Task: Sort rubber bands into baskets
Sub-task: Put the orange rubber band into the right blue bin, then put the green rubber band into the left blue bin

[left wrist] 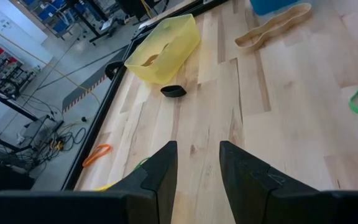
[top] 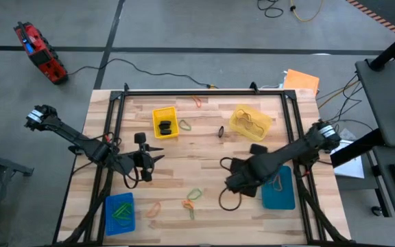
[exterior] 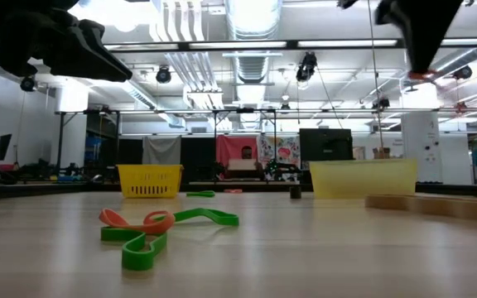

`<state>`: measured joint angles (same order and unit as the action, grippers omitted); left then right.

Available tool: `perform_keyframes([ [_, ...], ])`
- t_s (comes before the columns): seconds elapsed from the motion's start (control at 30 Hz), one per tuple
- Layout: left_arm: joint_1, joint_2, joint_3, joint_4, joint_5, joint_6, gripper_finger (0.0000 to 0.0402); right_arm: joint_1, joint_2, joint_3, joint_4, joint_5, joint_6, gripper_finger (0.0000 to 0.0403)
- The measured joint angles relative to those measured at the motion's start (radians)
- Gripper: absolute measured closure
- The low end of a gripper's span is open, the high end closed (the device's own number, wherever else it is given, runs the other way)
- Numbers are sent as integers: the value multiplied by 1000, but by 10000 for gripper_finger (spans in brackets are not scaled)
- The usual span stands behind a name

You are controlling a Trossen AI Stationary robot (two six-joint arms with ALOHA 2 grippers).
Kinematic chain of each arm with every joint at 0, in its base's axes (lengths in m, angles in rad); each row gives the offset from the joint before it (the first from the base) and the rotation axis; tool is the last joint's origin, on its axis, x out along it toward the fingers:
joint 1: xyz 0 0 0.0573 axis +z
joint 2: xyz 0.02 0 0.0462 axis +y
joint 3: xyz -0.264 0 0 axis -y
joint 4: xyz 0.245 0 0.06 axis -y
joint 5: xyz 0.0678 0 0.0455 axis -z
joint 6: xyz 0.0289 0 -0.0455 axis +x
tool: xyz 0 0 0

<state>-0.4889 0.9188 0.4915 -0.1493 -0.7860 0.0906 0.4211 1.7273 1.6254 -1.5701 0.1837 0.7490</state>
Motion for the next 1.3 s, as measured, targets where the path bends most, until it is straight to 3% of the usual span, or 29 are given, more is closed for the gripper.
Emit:
perform_keyframes([
  [0.13, 0, 0, 0, 3, 0, -5, 298, 38, -89, -93, -1, -4, 108, 394],
  [0.37, 0, 0, 0, 10, 0, -14, 298, 73, -252, -343, 1, -140, 361, 394],
  [0.53, 0, 0, 0, 8, 2, -25, 298, 72, -318, -486, 94, -159, 515, 388],
  [0.93, 0, 0, 1, 9, 2, -43, 298, 72, -332, -538, 149, -167, 559, 268],
  [1.03, 0, 0, 1, 11, 4, -74, 298, 72, -334, -503, 212, -62, 562, 245],
  [1.1, 0, 0, 1, 19, 25, -100, 298, 72, -334, -477, 333, 75, 501, 235],
  [1.2, 0, 0, 2, 29, 112, -148, 298, 81, -334, -471, 596, 286, 249, 226],
  [1.3, 0, 0, 2, 37, 220, -231, 298, 83, -334, -483, 890, 367, -62, 223],
])
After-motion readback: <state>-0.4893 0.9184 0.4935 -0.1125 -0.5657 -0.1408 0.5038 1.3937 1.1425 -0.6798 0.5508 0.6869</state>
